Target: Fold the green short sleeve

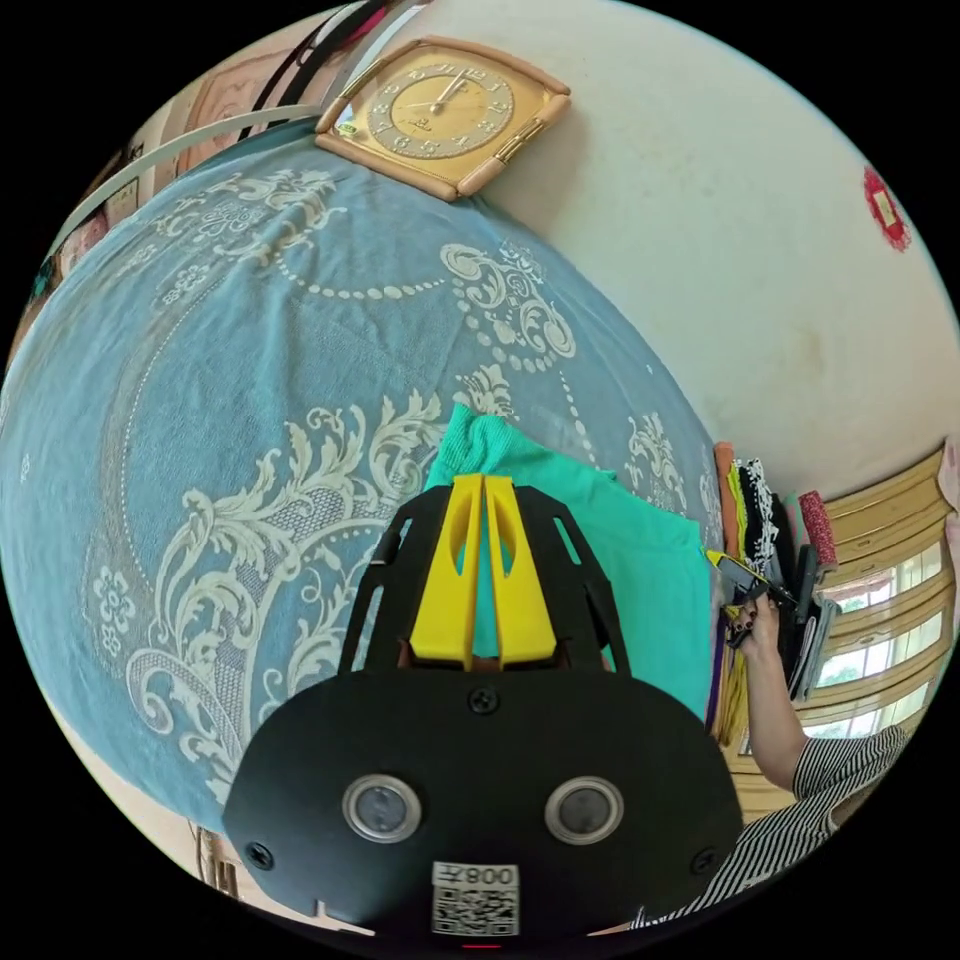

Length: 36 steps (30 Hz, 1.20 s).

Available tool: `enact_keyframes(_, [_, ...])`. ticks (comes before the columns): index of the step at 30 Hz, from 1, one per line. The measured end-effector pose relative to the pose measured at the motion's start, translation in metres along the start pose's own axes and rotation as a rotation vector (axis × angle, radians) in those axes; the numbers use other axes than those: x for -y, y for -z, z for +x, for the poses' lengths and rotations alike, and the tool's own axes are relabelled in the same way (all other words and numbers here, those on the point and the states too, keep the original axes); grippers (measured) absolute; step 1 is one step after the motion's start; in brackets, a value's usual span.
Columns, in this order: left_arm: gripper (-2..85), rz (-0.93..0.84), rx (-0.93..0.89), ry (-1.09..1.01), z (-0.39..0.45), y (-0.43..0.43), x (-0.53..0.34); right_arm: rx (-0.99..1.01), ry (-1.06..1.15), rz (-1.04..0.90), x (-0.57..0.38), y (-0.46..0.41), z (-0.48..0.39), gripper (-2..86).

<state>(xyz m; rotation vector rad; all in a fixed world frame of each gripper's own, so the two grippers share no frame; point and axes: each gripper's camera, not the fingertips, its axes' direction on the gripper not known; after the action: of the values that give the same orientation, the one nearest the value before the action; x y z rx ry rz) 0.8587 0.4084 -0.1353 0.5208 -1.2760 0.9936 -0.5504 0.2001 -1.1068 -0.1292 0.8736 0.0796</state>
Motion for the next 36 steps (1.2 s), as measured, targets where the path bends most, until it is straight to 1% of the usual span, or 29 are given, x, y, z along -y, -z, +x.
enact_keyframes(3, [1.2, -0.014, -0.072, 0.02, -0.022, 0.041, -0.032, 0.046, -0.035, 0.021, -0.062, 0.024, 0.005, 0.1])
enact_keyframes(5, [2.0, -0.028, -0.08, 0.055, -0.039, 0.064, -0.058, 0.092, -0.091, 0.022, -0.122, 0.037, 0.012, 0.3])
enact_keyframes(9, [4.7, -0.046, -0.096, 0.173, -0.079, 0.112, -0.125, 0.19, -0.198, 0.002, -0.217, 0.043, 0.024, 0.8])
enact_keyframes(11, [6.1, -0.04, -0.113, 0.228, -0.093, 0.128, -0.151, 0.245, -0.258, -0.019, -0.273, 0.04, 0.028, 1.7])
enact_keyframes(14, [8.0, -0.064, -0.149, 0.282, -0.109, 0.141, -0.179, 0.316, -0.327, -0.014, -0.329, 0.034, 0.034, 4.1])
enact_keyframes(16, [8.6, -0.075, -0.186, 0.293, -0.113, 0.145, -0.187, 0.354, -0.346, 0.011, -0.354, 0.031, 0.036, 6.0])
enact_keyframes(21, [8.9, -0.11, -0.252, 0.308, -0.112, 0.15, -0.193, 0.347, -0.384, 0.01, -0.393, 0.014, 0.046, 8.3])
enact_keyframes(25, [6.8, -0.132, -0.248, 0.329, -0.107, 0.157, -0.192, 0.38, -0.428, 0.001, -0.416, -0.01, 0.055, 8.5])
enact_keyframes(27, [4.8, -0.141, -0.256, 0.357, -0.104, 0.164, -0.194, 0.387, -0.433, -0.05, -0.424, -0.029, 0.054, 8.1])
enact_keyframes(30, [3.3, -0.136, -0.273, 0.375, -0.097, 0.179, -0.197, 0.427, -0.442, -0.042, -0.442, -0.039, 0.052, 5.0])
enact_keyframes(33, [2.5, -0.126, -0.282, 0.369, -0.086, 0.202, -0.198, 0.453, -0.397, -0.093, -0.459, -0.048, 0.039, 2.2])
enact_keyframes(36, [2.0, -0.098, -0.312, 0.351, -0.073, 0.233, -0.199, 0.483, -0.351, -0.082, -0.477, -0.039, 0.026, 1.0])
